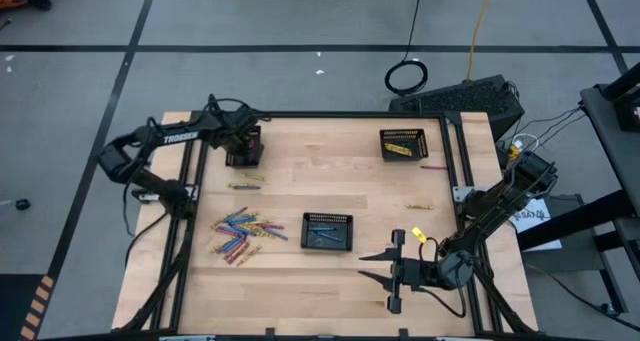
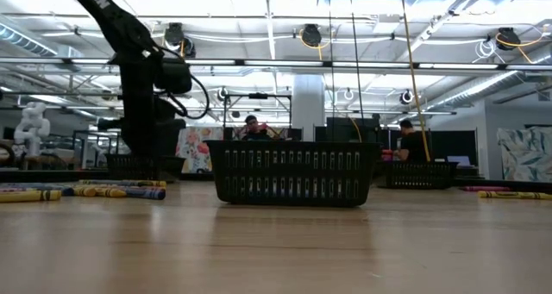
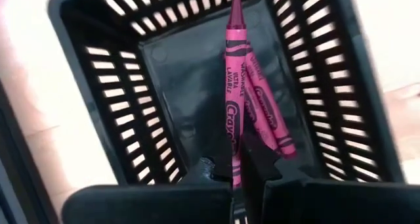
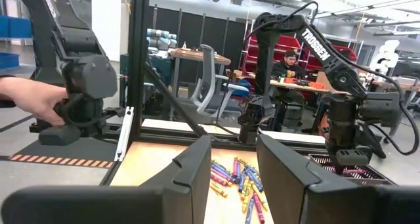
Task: Sort crayons
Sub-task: Put the pink crayon into the top left black bin, then put the yellow crayon into the top right black bin
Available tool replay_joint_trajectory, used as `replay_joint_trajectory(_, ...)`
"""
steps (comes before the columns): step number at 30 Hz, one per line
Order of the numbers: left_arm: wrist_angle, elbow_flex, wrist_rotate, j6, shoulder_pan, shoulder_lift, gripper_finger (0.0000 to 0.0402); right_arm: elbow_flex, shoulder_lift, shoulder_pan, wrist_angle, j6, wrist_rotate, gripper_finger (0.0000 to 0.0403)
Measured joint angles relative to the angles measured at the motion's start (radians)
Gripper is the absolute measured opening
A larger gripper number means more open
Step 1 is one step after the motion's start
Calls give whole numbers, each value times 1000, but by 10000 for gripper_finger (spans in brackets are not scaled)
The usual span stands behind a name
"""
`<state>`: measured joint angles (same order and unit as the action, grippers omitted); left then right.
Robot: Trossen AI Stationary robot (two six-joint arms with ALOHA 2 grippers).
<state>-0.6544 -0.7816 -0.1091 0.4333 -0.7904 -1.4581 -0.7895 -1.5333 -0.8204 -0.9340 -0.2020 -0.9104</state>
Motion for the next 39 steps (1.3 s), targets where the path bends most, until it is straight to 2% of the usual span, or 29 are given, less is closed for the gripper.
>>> replay_joint_trajectory(8, 1, 0, 5, -29, -23, -39, 12, 0, 0, 0, 1, 2, 0, 109)
replay_joint_trajectory(15, -32, -29, 17, -67, -22, -39, 58, 0, 0, 0, 1, 2, 0, 109)
replay_joint_trajectory(19, -115, -91, 27, -101, -22, -33, 84, 0, 0, 0, 1, 1, 0, 109)
replay_joint_trajectory(23, -220, -173, 27, -134, -12, 13, 96, 0, 0, 0, 4, 0, -2, 109)
replay_joint_trajectory(26, -231, -206, 27, -136, 25, 97, 97, 0, 0, 0, 13, 1, -12, 109)
replay_joint_trajectory(31, -138, -185, 25, -131, 184, 303, 97, 0, 0, -7, 109, 60, -146, 109)
replay_joint_trajectory(35, 43, -103, 25, -121, 409, 452, 97, 1, -1, -26, 199, 145, -251, 109)
replay_joint_trajectory(39, 305, 10, -37, -81, 667, 531, 97, 1, 38, -72, 261, 222, -452, 109)
